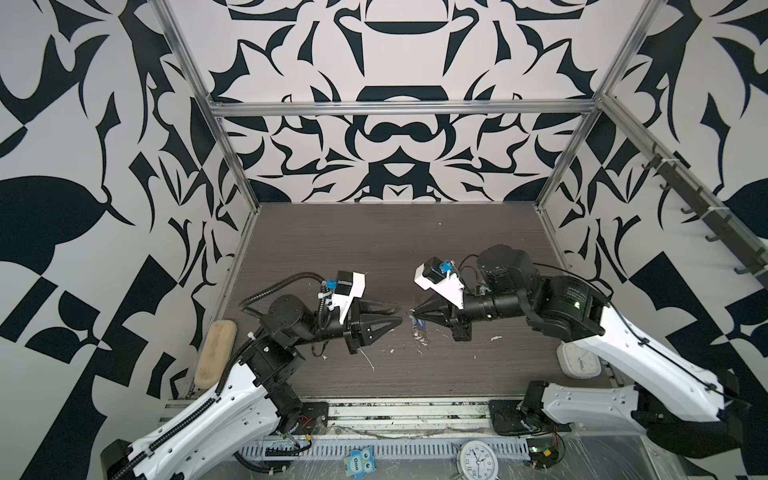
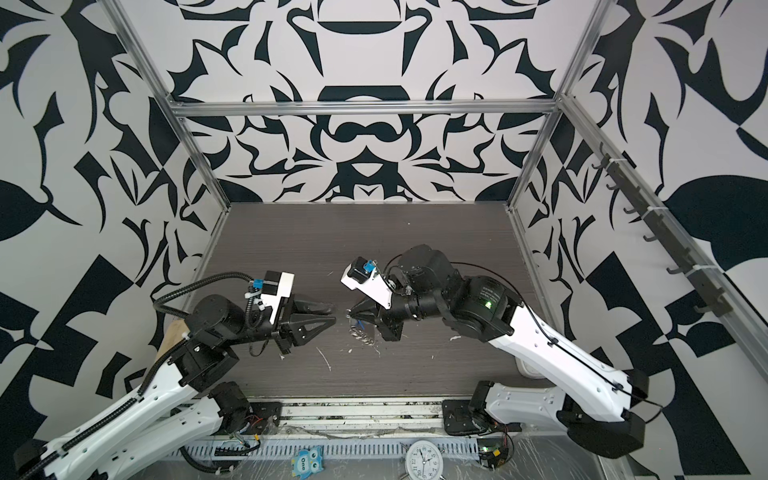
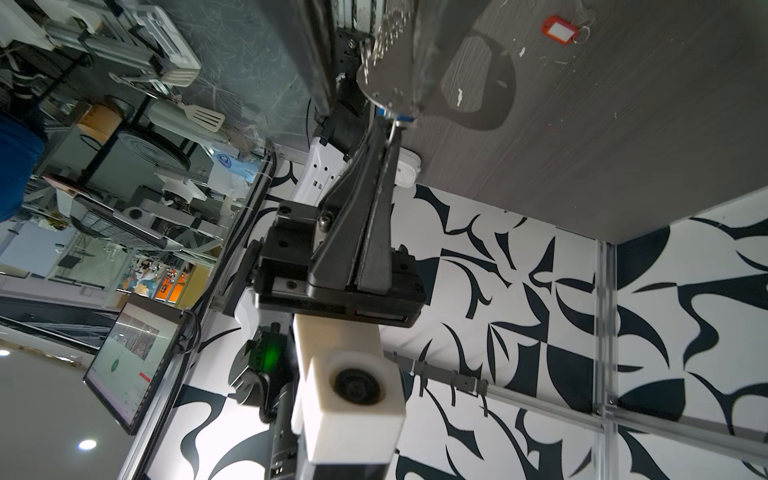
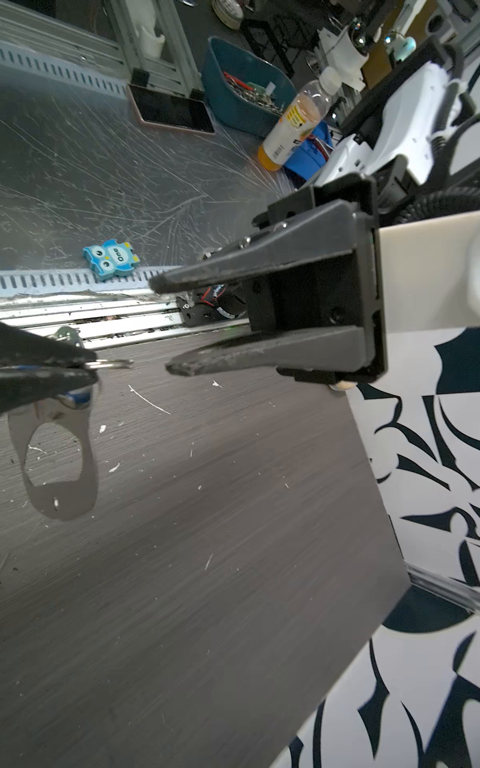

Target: Remove the keys from the keyring

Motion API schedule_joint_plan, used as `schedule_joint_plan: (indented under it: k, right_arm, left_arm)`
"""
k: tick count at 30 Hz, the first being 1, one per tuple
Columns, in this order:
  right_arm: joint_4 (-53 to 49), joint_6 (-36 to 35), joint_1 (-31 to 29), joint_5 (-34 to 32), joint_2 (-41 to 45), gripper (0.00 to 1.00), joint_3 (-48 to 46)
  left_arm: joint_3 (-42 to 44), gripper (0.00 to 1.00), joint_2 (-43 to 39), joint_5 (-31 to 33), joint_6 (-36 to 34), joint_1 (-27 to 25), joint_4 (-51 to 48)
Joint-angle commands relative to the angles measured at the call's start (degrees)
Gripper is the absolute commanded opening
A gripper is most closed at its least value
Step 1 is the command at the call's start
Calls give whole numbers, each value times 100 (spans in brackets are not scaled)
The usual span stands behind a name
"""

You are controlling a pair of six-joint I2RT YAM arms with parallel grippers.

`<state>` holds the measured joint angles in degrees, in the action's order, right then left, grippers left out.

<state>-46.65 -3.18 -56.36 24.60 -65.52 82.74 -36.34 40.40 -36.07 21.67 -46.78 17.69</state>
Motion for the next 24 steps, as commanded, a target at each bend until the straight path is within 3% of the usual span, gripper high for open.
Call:
schedule_joint_plan:
  k: [1,8,16,21,24]
  right_arm:
    - [-483,-303,20,335,-101,0,421]
    - [-526,-324,37,335,-222,0,581]
    - [-502,-315,79,278,-285,0,699]
    - [-512,-315,90,325,-407,0,773]
    - [-506,-314,87,335,-481,0,820]
  left_arm:
    - [-267,33,172,-328,-40,-15,-307]
    - [-390,26,400,-409,-14,-15,-381]
    - [-458,26,504,-455,-14,-15,-449]
    - [-479,20,508,-466,-14,-24,-406]
    - [-486,11,514,-458,-6,-24,-355]
